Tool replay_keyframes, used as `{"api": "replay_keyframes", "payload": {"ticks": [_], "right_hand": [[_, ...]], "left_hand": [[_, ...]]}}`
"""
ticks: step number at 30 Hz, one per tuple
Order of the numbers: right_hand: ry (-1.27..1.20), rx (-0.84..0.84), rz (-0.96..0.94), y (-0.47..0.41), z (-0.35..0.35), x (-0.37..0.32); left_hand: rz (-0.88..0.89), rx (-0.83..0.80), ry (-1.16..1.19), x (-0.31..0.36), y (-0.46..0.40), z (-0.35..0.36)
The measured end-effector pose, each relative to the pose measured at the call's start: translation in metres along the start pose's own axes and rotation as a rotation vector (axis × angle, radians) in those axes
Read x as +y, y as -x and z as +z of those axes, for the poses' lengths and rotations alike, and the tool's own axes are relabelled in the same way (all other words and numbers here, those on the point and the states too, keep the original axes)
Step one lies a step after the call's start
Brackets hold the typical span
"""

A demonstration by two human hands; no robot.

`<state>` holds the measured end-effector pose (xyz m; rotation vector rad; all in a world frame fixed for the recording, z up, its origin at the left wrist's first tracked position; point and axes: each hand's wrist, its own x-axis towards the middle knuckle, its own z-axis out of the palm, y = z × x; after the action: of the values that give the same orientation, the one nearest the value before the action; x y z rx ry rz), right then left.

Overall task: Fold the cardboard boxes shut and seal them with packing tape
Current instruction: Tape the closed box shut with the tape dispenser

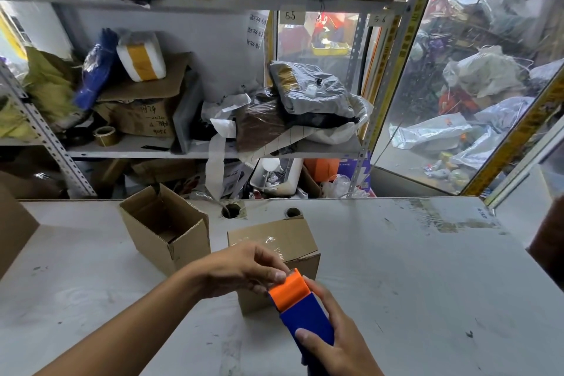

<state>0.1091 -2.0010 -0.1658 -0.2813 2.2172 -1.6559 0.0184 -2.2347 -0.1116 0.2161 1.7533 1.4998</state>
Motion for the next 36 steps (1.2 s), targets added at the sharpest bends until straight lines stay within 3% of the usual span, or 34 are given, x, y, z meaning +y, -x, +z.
{"api": "replay_keyframes", "payload": {"ticks": [8,15,23,26,32,36], "right_hand": [[0.009,-0.017,0.033,-0.001,0.008,0.008],[-0.020,-0.013,0.037,0.005,0.008,0.002],[-0.051,-0.015,0.053,0.006,0.012,-0.001],[-0.047,-0.003,0.060,0.005,0.012,0.000],[-0.264,0.092,0.126,-0.006,0.016,-0.003],[-0.338,0.134,0.177,-0.016,0.014,-0.003]], "left_hand": [[-0.017,0.065,-0.010,-0.010,-0.001,0.003],[-0.082,-0.014,0.237,-0.023,0.000,0.002],[-0.138,0.125,0.187,-0.031,-0.002,0.009],[-0.083,0.171,0.024,-0.025,-0.002,0.008],[0.044,0.459,-0.667,0.003,-0.035,0.005],[0.054,0.475,-0.756,0.010,-0.052,0.001]]}}
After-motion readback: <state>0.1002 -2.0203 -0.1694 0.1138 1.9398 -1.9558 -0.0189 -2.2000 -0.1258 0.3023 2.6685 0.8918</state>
